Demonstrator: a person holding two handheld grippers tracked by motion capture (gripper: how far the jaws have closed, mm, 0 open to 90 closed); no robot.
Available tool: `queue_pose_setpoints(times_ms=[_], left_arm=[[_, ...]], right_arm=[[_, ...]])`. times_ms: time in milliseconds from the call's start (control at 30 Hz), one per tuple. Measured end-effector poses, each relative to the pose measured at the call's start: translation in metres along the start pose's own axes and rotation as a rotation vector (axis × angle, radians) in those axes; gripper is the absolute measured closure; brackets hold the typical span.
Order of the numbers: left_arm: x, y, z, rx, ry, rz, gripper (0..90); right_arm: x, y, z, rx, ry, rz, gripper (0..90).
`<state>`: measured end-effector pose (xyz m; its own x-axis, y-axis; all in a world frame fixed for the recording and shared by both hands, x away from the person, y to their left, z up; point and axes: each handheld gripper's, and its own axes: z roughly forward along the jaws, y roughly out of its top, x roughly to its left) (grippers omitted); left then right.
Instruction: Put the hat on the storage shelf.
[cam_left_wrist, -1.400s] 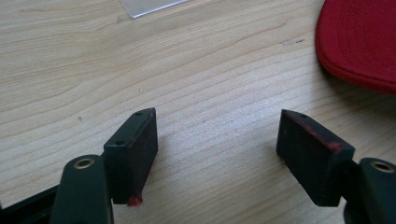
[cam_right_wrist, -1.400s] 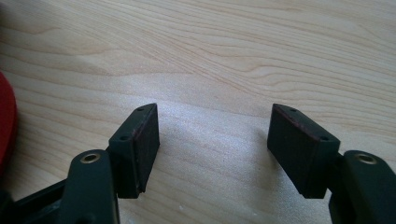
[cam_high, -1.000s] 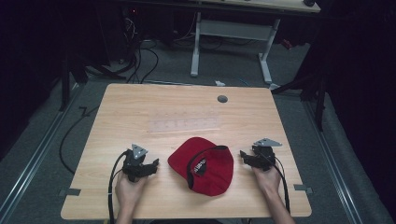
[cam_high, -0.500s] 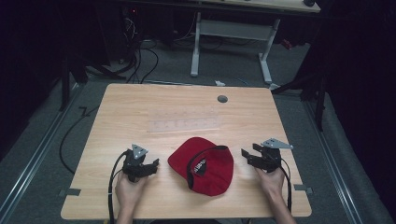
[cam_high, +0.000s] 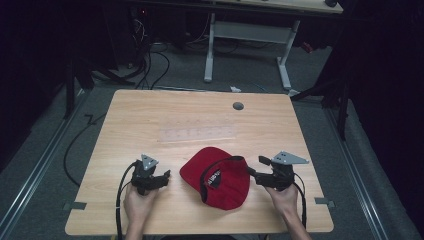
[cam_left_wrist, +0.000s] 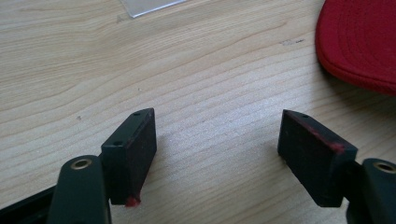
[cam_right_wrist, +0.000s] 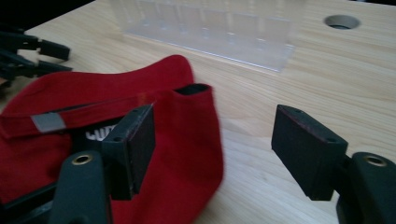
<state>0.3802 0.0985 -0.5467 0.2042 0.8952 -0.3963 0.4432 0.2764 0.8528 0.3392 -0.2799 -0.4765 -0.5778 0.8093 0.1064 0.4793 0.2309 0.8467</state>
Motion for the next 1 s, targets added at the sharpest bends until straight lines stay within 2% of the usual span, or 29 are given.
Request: queue_pose_setpoints(times_ms=[200,233,333,400,433,500,567,700,733,767,833,867,900,1000], left_arm=[[0.0,0.0,0.0,0.0,0.002,0.0,28.2],[0.0,0.0,0.0,0.0,0.002,0.0,28.2],[0.0,0.0,0.0,0.0,0.002,0.0,28.2],[0.0,0.0,0.0,0.0,0.002,0.0,28.2],[0.0,0.0,0.0,0.0,0.002,0.0,28.1],[0.0,0.0,0.0,0.0,0.002,0.0,28.1],[0.0,0.0,0.0,0.0,0.002,0.0,28.0],[0.0,0.0,0.0,0.001,0.002,0.0,28.1],[0.0,0.0,0.0,0.001,0.002,0.001,28.0],[0.0,0.0,0.0,0.001,0.002,0.001,28.0],[0.0,0.0,0.0,0.001,0.002,0.001,27.9],[0.0,0.0,0.0,0.001,0.002,0.001,27.9],[0.0,0.0,0.0,0.001,0.002,0.001,27.8],[0.0,0.0,0.0,0.001,0.002,0.001,27.8]], right_arm=[[0.013,0.007,0.009,0.008,0.039,-0.026,28.1],[0.016,0.009,0.015,0.018,0.047,-0.034,27.6],[0.022,0.012,0.024,0.021,0.076,-0.025,27.1],[0.024,0.013,0.027,0.025,0.074,-0.032,26.6],[0.026,0.014,0.032,0.032,0.05,-0.044,26.7],[0.026,0.013,0.044,0.063,0.035,-0.032,26.7],[0.024,0.012,0.047,0.063,0.023,-0.027,26.7],[0.022,0.016,0.05,0.046,0.038,0.007,26.2],[0.023,0.015,0.056,0.065,0.01,-0.018,26.4],[0.022,0.014,0.06,0.084,0.004,-0.009,26.3],[0.018,0.011,0.067,0.105,0.029,0.021,26.6],[0.018,0.011,0.067,0.105,0.029,0.021,26.6],[0.018,0.008,0.074,0.139,0.04,0.01,28.1],[0.019,0.005,0.081,0.172,0.047,-0.003,32.2]])
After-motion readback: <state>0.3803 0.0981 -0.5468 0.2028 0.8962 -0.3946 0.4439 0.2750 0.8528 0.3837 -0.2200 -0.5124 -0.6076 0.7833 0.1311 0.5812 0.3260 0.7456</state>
